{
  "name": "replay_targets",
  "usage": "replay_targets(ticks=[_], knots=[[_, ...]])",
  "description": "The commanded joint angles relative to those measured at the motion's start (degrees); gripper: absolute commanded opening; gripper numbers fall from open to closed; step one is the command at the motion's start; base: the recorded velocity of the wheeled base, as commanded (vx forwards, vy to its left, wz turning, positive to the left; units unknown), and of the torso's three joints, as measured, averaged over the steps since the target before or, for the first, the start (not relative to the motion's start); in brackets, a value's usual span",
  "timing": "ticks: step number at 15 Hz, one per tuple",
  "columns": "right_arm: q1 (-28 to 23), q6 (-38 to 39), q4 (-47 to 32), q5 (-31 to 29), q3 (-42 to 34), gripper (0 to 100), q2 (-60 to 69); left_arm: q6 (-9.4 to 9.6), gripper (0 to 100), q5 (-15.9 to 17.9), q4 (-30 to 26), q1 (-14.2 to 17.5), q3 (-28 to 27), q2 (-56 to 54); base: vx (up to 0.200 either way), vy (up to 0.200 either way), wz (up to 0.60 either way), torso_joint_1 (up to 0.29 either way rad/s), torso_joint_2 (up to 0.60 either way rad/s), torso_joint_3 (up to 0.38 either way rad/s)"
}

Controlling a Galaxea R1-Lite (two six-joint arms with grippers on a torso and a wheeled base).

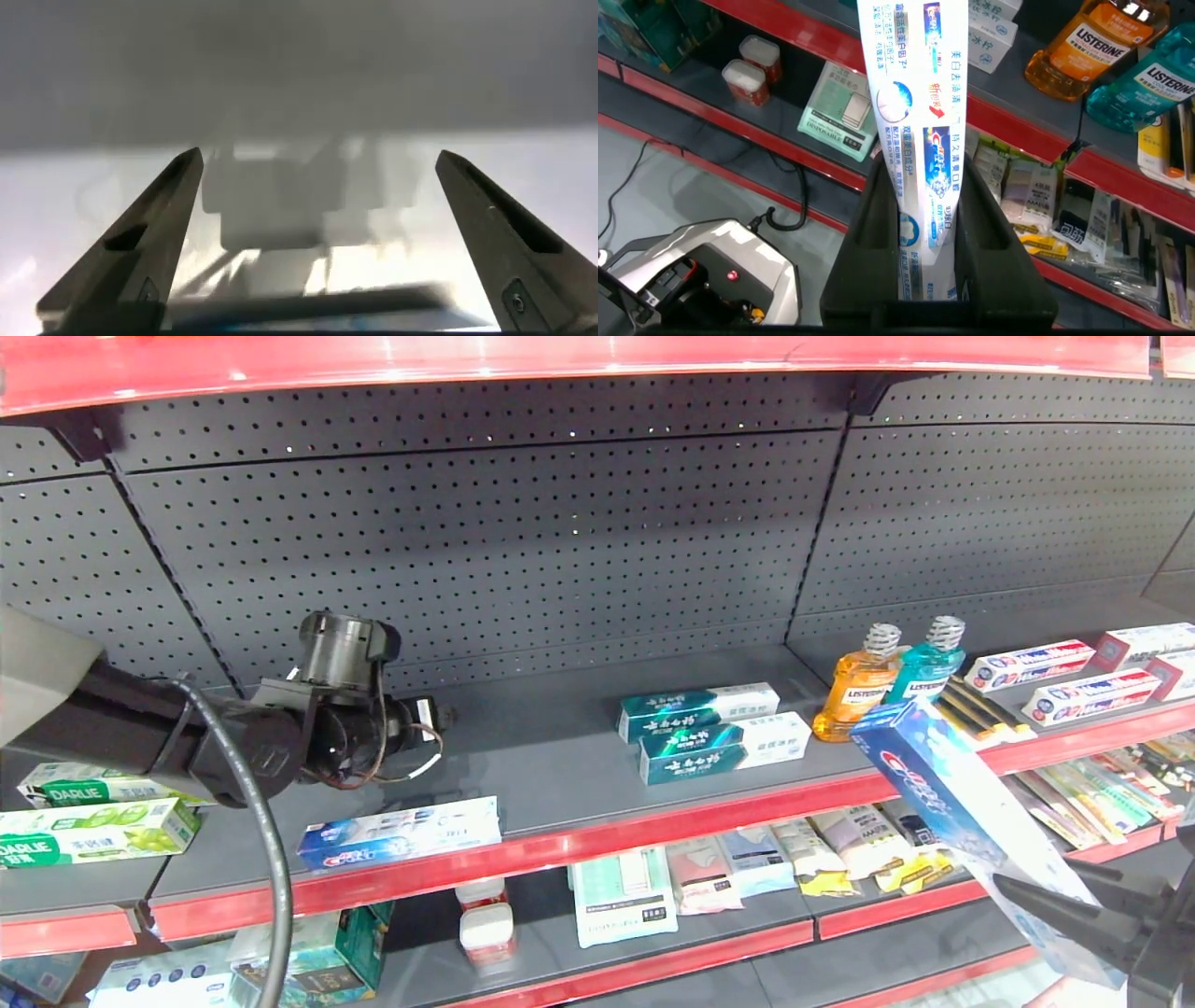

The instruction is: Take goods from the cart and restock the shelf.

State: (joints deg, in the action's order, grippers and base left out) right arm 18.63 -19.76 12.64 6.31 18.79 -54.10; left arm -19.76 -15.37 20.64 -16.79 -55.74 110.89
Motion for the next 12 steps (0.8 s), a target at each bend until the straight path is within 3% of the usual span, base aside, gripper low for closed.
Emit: replay_targets(ticks=[1,2,3,4,7,9,12], knots=[[0.0,0.0,0.0,0.0,0.1,0,0.1,1.39,100,-0.4,5.6,0.0,4.9,-2.3,0.0,0.0,0.0,0.0,0.0,0.0],[0.0,0.0,0.0,0.0,0.1,0,0.1,2.18,100,-0.7,8.4,0.0,6.6,-2.3,0.0,0.0,0.0,0.0,0.0,0.0],[0.0,-0.1,0.0,-0.1,0.3,0,0.2,5.52,100,-1.4,17.5,0.0,11.6,-2.3,0.0,0.0,0.0,0.0,0.0,0.0],[0.0,0.0,0.0,-0.2,0.2,0,0.3,7.9,100,-1.4,22.8,0.0,14.4,-2.3,0.0,0.0,0.0,0.0,0.0,0.0],[-0.7,0.1,0.0,-0.1,-0.1,0,0.4,10.97,100,-1.6,34.9,-0.4,19.6,-4.0,0.0,0.0,0.0,0.0,0.0,0.0],[-0.8,0.7,0.0,-0.3,-0.1,0,0.4,12.55,100,-1.4,35.5,-0.6,22.1,-7.3,0.0,0.0,0.0,0.0,0.0,0.0],[-0.8,1.5,0.0,-0.4,-0.2,0,0.3,12.82,100,-1.6,35.4,-1.3,28.3,-16.1,0.0,0.0,0.0,0.0,0.0,0.0]])
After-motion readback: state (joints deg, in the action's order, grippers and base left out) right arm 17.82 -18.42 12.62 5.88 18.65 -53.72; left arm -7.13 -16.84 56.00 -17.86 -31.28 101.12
